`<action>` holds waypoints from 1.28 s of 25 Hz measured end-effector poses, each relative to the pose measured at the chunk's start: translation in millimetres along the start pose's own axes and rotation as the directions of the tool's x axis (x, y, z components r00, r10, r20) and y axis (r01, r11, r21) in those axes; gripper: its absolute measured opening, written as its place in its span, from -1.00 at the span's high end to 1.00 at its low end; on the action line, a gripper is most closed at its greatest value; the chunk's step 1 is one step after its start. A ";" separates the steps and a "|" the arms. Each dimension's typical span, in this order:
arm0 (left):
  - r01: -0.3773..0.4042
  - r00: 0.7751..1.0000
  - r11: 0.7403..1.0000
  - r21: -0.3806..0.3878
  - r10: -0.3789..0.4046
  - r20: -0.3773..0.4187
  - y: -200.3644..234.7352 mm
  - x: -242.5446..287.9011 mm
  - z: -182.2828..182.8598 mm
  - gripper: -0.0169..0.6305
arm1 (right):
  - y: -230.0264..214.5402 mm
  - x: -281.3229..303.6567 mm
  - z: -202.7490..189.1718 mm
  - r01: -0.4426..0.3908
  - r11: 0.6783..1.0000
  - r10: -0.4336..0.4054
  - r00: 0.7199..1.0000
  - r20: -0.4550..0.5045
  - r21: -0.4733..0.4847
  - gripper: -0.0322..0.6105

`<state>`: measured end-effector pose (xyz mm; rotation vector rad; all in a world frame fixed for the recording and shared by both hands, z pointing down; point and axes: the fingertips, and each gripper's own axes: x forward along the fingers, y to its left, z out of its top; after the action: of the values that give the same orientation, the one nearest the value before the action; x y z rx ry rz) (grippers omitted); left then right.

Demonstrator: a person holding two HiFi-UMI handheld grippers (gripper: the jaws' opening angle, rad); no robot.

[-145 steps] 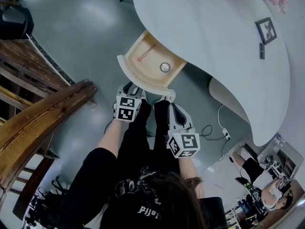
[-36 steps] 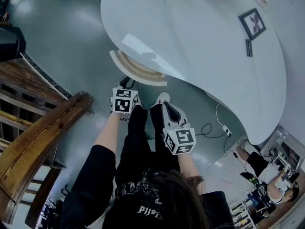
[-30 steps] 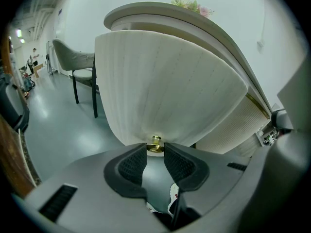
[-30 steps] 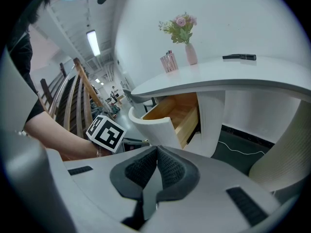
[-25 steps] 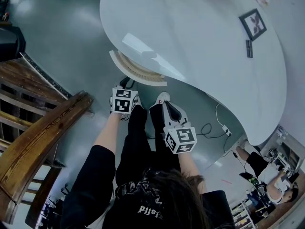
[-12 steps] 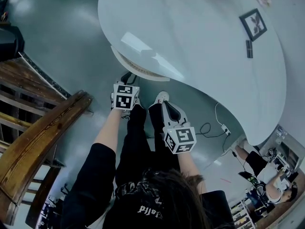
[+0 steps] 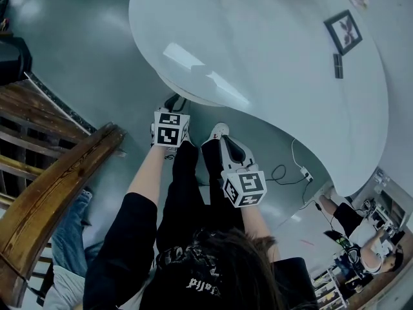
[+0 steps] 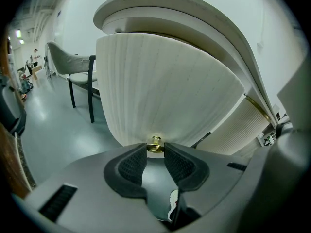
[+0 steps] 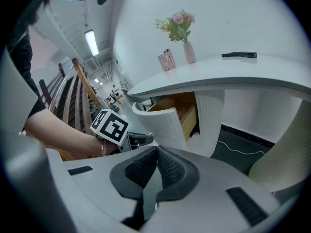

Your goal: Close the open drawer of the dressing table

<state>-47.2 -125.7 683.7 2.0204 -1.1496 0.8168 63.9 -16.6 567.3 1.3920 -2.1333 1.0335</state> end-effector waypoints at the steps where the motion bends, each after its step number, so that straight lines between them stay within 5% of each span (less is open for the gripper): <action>1: 0.001 1.000 1.000 0.000 -0.001 0.001 -0.2 1.3 1.4 0.56 | -0.7 0.6 0.1 0.000 1.000 0.000 1.000 -0.002 0.000 0.82; 32: 0.018 1.000 1.000 0.015 -0.019 0.025 -4.5 17.9 22.7 0.56 | -12.1 5.7 2.4 0.008 1.000 -0.008 1.000 -0.010 0.007 0.82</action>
<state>-31.3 -150.3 683.3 2.0560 -1.1405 0.7950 72.6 -24.7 573.9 1.3945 -2.1167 1.0440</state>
